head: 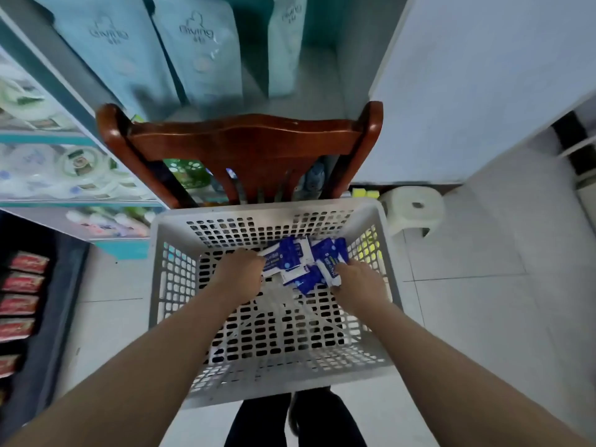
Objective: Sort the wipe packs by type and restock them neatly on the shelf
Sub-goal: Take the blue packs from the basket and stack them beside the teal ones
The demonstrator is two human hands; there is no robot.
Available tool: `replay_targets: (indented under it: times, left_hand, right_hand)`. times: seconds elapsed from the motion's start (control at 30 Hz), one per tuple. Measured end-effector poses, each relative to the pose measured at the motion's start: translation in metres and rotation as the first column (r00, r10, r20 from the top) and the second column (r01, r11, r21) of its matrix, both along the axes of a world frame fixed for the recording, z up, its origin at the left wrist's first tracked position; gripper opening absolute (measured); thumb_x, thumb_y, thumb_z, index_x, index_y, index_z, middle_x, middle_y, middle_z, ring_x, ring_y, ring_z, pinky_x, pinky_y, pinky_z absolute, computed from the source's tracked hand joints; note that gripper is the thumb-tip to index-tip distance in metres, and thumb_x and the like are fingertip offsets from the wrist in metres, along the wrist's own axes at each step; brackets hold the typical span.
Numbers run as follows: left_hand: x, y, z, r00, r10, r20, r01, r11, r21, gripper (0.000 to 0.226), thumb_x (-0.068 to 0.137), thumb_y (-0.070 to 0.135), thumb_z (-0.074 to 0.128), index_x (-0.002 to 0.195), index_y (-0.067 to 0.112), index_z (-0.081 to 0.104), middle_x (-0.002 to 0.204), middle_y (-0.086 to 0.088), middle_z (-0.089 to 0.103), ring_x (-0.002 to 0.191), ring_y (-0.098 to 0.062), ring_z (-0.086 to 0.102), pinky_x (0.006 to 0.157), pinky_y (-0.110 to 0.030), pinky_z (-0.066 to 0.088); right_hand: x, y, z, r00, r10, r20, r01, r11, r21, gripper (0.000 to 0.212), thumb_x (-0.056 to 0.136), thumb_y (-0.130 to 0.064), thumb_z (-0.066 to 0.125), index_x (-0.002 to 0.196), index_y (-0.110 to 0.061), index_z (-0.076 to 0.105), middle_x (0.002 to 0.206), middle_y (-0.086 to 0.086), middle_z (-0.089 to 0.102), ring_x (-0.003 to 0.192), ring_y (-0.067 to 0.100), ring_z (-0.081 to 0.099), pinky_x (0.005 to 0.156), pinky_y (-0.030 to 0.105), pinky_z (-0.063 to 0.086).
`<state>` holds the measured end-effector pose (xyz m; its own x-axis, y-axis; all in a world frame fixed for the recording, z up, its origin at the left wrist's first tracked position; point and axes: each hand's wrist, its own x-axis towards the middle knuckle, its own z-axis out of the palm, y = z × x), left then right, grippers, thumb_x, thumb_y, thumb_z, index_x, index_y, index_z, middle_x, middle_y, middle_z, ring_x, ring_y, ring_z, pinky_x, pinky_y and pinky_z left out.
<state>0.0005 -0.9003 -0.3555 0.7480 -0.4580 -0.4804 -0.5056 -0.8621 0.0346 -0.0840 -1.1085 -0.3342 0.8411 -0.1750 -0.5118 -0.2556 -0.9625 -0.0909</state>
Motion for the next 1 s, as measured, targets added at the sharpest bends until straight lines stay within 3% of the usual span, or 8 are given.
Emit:
replay_targets:
  times: [0.27,0.43,0.57,0.7,0.8,0.9,0.97,1.0]
  left_hand:
    - [0.023,-0.023,-0.095,0.980,0.142,-0.141,-0.136,0.989,0.053,0.038,0.090,0.032,0.057,0.123,0.013,0.055,0.112,-0.008,0.058,0.102,-0.025,0.058,0.080,-0.038,0.053]
    - [0.037,-0.032,-0.151,0.959,0.211,-0.189,-0.209,0.977,0.028,0.048,0.094,0.027,0.054,0.137,0.012,0.042,0.138,-0.008,0.046,0.124,-0.026,0.045,0.098,-0.042,0.046]
    - [0.046,-0.036,-0.190,0.928,0.299,-0.224,-0.317,0.947,-0.047,0.064,0.090,0.019,0.059,0.146,0.011,0.029,0.143,-0.009,0.044,0.128,-0.028,0.045,0.102,-0.044,0.044]
    - [0.043,-0.041,-0.206,0.920,0.334,-0.205,-0.355,0.932,-0.072,0.069,0.087,0.032,0.066,0.143,0.011,0.032,0.138,-0.013,0.044,0.124,-0.030,0.046,0.097,-0.042,0.044]
    - [0.036,-0.039,-0.206,0.961,0.247,-0.120,-0.251,0.968,-0.018,0.056,0.081,0.043,0.069,0.123,0.011,0.051,0.125,-0.012,0.049,0.114,-0.029,0.048,0.090,-0.040,0.044]
    - [0.022,-0.036,-0.207,0.979,0.144,-0.141,-0.166,0.973,-0.159,0.036,0.082,0.029,0.069,0.110,0.010,0.058,0.120,-0.012,0.052,0.108,-0.029,0.051,0.085,-0.038,0.044]
    - [0.020,-0.038,-0.201,0.993,0.051,-0.107,-0.075,0.970,-0.232,0.029,0.078,0.017,0.072,0.104,0.009,0.060,0.110,-0.011,0.060,0.098,-0.030,0.058,0.079,-0.037,0.045]
    - [0.022,-0.039,-0.198,0.998,-0.015,-0.064,-0.002,0.967,-0.254,0.032,0.071,0.011,0.077,0.098,0.010,0.062,0.101,-0.011,0.064,0.090,-0.030,0.061,0.074,-0.035,0.046]
  right_hand:
    - [0.017,-0.028,-0.095,0.984,-0.111,-0.142,0.120,0.991,0.057,0.038,0.092,-0.031,0.056,0.127,-0.016,0.054,0.120,0.007,0.058,0.109,0.025,0.055,0.088,0.037,0.052]
    - [0.027,-0.037,-0.151,0.976,-0.151,-0.154,0.168,0.980,0.105,0.044,0.093,-0.031,0.055,0.132,-0.013,0.048,0.132,0.009,0.052,0.121,0.027,0.048,0.095,0.036,0.044]
    - [0.042,-0.041,-0.185,0.982,-0.121,-0.145,0.137,0.985,0.102,0.063,0.094,-0.029,0.056,0.149,-0.017,0.026,0.158,0.010,0.020,0.142,0.029,0.025,0.111,0.040,0.032]
    - [0.051,-0.041,-0.208,0.981,-0.108,-0.163,0.126,0.986,0.105,0.079,0.095,-0.024,0.057,0.154,-0.023,0.004,0.162,0.008,-0.003,0.148,0.028,0.008,0.114,0.041,0.027]
    - [0.045,-0.038,-0.218,0.979,-0.109,-0.174,0.124,0.989,0.078,0.089,0.091,-0.014,0.058,0.153,-0.032,-0.004,0.160,0.011,0.002,0.141,0.033,0.023,0.100,0.042,0.041]
    - [0.033,-0.037,-0.222,0.973,-0.130,-0.193,0.139,0.990,0.034,0.095,0.089,-0.013,0.058,0.152,-0.037,-0.009,0.150,0.016,0.022,0.113,0.032,0.051,0.071,0.036,0.045]
    - [0.024,-0.036,-0.222,0.961,-0.134,-0.241,0.134,0.991,-0.015,0.094,0.089,-0.017,0.058,0.152,-0.035,-0.010,0.143,0.016,0.029,0.108,0.030,0.054,0.069,0.034,0.044]
    - [0.021,-0.034,-0.221,0.971,-0.103,-0.218,0.094,0.994,-0.048,0.093,0.088,-0.019,0.060,0.153,-0.030,-0.006,0.141,0.016,0.032,0.113,0.030,0.050,0.076,0.036,0.045]
